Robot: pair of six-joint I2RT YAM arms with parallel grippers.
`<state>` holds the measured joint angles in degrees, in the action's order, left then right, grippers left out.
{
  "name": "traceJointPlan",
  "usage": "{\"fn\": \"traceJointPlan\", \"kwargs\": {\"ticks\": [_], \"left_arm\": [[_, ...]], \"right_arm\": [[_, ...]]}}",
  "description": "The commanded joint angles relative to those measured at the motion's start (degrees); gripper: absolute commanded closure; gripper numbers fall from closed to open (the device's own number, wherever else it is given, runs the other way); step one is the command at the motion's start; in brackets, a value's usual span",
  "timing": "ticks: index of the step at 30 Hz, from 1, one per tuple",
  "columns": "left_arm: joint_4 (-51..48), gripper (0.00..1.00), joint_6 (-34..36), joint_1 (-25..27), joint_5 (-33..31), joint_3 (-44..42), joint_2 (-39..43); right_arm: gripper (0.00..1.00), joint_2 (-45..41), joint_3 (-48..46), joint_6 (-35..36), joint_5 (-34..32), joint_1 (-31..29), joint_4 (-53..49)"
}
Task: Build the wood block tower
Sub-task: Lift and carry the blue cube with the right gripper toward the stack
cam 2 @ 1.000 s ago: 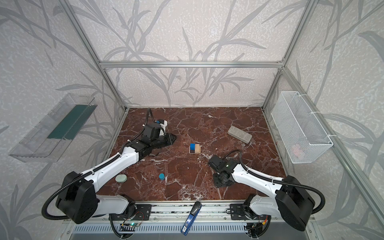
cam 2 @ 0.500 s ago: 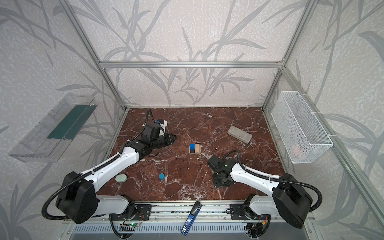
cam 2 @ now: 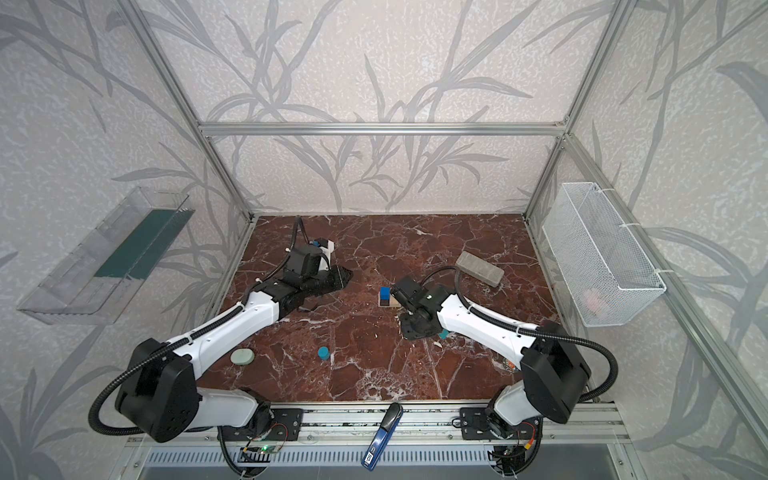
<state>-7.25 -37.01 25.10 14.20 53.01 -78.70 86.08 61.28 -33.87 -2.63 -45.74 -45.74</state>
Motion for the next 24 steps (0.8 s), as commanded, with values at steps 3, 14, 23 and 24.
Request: {"fn": "traceJointPlan", "kwargs": {"ticks": [3,14,23,24], "left_arm": [[0.76,0.82,0.69,-0.81,0.46,-0.86,-0.11],[1.03,0.82,0.71,-1.98,0.98,-1.25,-0.74],[1.25,0.83,0.63,-2.55,1.89,-1.16,-1.56],[1.33,0.83,0.62,-2.56,1.96,-1.21,-1.62]], "right_arm": [[0.72,6.48,8.42,4.41,-1.04,2.06,-1.54],[0.72,18.28,21.16,6.10,1.28,5.70,-0.27],[0.72,23.02,25.73,5.17,2.09,7.95,1.14],[0.72,23.28,25.78,5.08,2.44,8.10,1.59]]}}
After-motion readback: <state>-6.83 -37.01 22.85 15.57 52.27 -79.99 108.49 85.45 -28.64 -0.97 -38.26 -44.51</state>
